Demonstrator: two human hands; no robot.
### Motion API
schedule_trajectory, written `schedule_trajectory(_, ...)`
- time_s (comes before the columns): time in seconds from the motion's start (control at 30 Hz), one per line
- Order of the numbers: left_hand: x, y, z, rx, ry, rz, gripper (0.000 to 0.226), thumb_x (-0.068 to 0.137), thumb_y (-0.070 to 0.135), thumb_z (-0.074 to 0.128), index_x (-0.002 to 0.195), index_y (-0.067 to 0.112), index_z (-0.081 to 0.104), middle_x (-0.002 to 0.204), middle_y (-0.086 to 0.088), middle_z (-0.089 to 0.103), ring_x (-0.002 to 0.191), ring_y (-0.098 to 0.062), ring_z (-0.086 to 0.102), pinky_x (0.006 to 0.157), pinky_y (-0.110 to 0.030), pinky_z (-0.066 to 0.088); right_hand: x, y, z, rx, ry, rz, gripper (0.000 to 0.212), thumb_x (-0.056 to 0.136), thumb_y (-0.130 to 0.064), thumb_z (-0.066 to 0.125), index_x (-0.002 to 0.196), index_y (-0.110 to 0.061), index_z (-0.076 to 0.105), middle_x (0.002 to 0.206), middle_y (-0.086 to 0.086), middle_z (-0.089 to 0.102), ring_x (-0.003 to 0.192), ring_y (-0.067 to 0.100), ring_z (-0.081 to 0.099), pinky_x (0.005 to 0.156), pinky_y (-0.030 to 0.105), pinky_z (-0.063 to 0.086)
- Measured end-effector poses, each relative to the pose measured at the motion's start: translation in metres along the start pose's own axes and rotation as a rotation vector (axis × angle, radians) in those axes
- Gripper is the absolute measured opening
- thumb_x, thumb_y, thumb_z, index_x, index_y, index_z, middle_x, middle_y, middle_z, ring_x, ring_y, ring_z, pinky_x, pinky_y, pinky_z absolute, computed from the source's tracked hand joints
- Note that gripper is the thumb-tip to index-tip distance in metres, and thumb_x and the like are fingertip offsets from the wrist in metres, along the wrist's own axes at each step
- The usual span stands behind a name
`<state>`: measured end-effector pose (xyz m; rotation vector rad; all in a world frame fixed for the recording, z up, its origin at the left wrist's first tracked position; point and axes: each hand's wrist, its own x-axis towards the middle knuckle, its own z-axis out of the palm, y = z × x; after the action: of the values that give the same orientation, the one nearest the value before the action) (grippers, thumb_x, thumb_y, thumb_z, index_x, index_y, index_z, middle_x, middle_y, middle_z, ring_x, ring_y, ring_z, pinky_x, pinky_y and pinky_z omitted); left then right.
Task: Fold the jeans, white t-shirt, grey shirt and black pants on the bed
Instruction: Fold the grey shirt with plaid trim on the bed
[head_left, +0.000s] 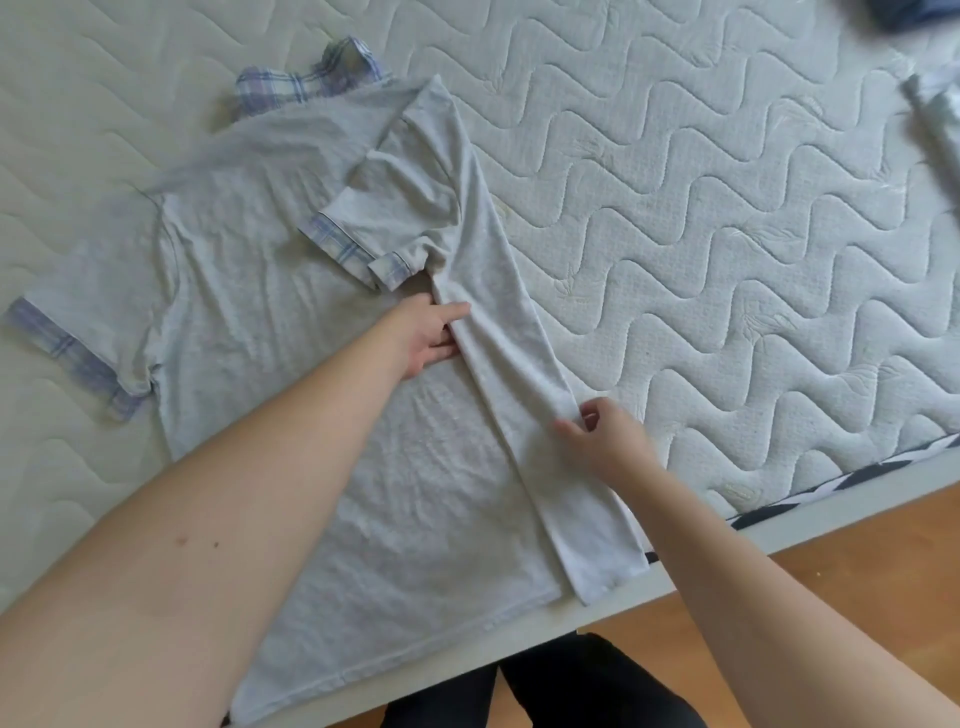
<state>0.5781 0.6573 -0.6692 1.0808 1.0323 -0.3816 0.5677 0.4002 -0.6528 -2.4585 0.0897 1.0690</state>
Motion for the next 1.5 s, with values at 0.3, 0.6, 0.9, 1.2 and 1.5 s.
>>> schedule_trajectory(0.3, 0.019, -0.030, 0.022, 0.254, 0.400, 0.247, 0.028, 0.088, 0.023, 0.068, 0.101, -0.001, 0.064, 0.104, -0.019, 0.069, 0.096, -0.034, 0.067, 0.085, -0.050, 0.056, 0.097, -0.100, -0.022, 0.119, 0.042, -0.171, 0.030, 0.079, -0.053, 0.071, 0.091, -0.026, 0.065, 0.081, -0.015, 0.064, 0.071, 0.004, 0.060, 0.056, 0.022, 0.041)
schedule_trajectory(0.6, 0.028, 0.008, 0.032, -0.123, 0.427, 0.230, 0.048, 0.087, 0.025, 0.070, 0.131, 0.011, 0.056, 0.123, -0.007, 0.065, 0.110, -0.023, 0.064, 0.099, -0.043, 0.052, 0.136, -0.114, -0.050, -0.093, 0.019, -0.201, 0.034, 0.090, -0.041, 0.060, 0.082, -0.012, 0.073, 0.078, 0.005, 0.073, 0.078, 0.025, 0.068, 0.059, 0.031, 0.048)
schedule_trajectory(0.9, 0.004, 0.045, 0.007, 0.457, 0.261, -0.145, 0.038, 0.095, 0.046, 0.053, 0.090, 0.009, 0.062, 0.072, -0.005, 0.068, 0.059, -0.015, 0.063, 0.054, -0.024, 0.046, 0.145, -0.141, -0.045, -0.024, 0.008, -0.417, 0.014, 0.090, -0.047, 0.058, 0.091, -0.033, 0.058, 0.077, -0.018, 0.056, 0.068, -0.002, 0.051, 0.053, 0.024, 0.036)
schedule_trajectory(1.2, 0.029, 0.133, -0.013, 0.688, 0.444, 0.562, 0.024, 0.096, 0.036, 0.056, 0.080, 0.019, 0.060, 0.067, 0.007, 0.068, 0.055, -0.006, 0.059, 0.055, -0.020, 0.047, 0.182, -0.177, -0.051, 0.031, 0.028, -0.384, 0.027, 0.084, -0.045, 0.064, 0.106, -0.029, 0.062, 0.079, -0.017, 0.059, 0.079, 0.007, 0.060, 0.059, 0.023, 0.043)
schedule_trajectory(1.5, 0.126, 0.216, 0.002, 1.177, 0.458, 0.335, 0.062, 0.093, 0.053, 0.056, 0.137, 0.009, 0.052, 0.141, -0.015, 0.051, 0.128, -0.031, 0.049, 0.105, -0.036, 0.041, 0.209, -0.191, -0.058, 0.054, -0.227, -0.237, 0.026, 0.074, -0.051, 0.078, 0.078, -0.028, 0.069, 0.077, -0.010, 0.067, 0.070, 0.009, 0.062, 0.056, 0.024, 0.047)
